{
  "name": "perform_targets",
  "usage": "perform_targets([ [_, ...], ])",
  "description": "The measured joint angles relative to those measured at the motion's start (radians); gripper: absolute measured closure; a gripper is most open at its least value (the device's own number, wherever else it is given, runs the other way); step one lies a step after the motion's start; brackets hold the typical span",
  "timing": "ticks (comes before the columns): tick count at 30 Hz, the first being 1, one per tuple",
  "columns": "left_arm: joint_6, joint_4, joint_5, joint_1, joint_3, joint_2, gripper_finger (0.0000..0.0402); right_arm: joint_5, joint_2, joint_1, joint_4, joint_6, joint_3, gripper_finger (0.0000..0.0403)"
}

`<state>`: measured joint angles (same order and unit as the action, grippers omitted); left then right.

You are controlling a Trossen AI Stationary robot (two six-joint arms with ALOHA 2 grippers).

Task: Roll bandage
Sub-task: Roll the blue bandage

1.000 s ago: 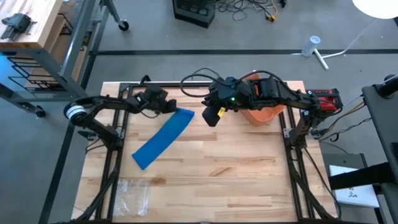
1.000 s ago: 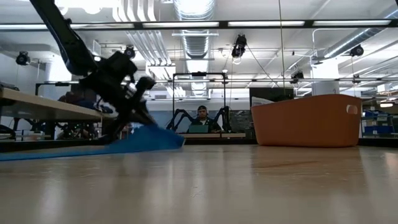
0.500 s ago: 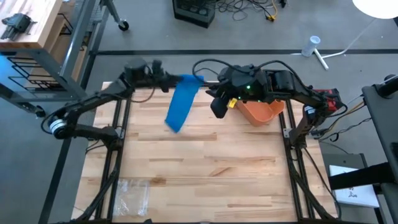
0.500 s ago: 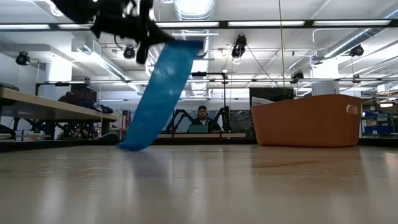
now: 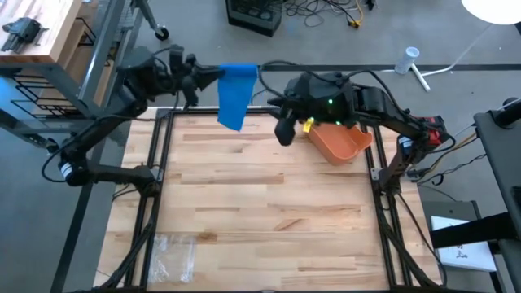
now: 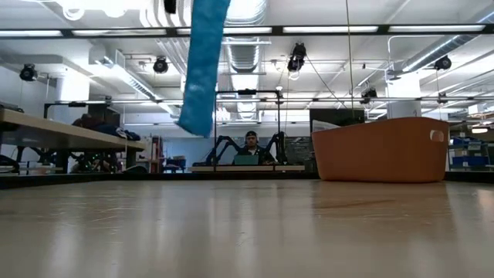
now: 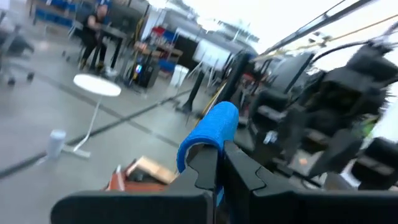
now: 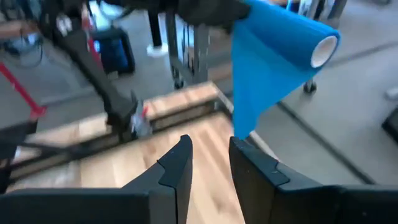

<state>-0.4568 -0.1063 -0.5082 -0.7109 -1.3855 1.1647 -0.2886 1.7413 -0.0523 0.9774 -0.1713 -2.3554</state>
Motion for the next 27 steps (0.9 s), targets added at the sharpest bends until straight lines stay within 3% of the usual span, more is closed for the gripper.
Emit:
perform_targets([
  [10, -0.028, 0.000, -0.007, 0.024, -0.125, -0.023, 0.0398, 0.000, 0.076, -0.029, -0.384, 0.134, 0.001, 0.0264],
  [22, -0.056, 0.005, -0.029, 0.027, -0.174, -0.058, 0.0398, -0.018, 0.095, -0.045, -0.467, 0.157, 0.002, 0.0225],
  [27, -0.068, 0.015, -0.029, 0.027, -0.174, -0.055, 0.0400, 0.055, 0.129, -0.047, -0.567, 0.155, 0.000, 0.0225],
])
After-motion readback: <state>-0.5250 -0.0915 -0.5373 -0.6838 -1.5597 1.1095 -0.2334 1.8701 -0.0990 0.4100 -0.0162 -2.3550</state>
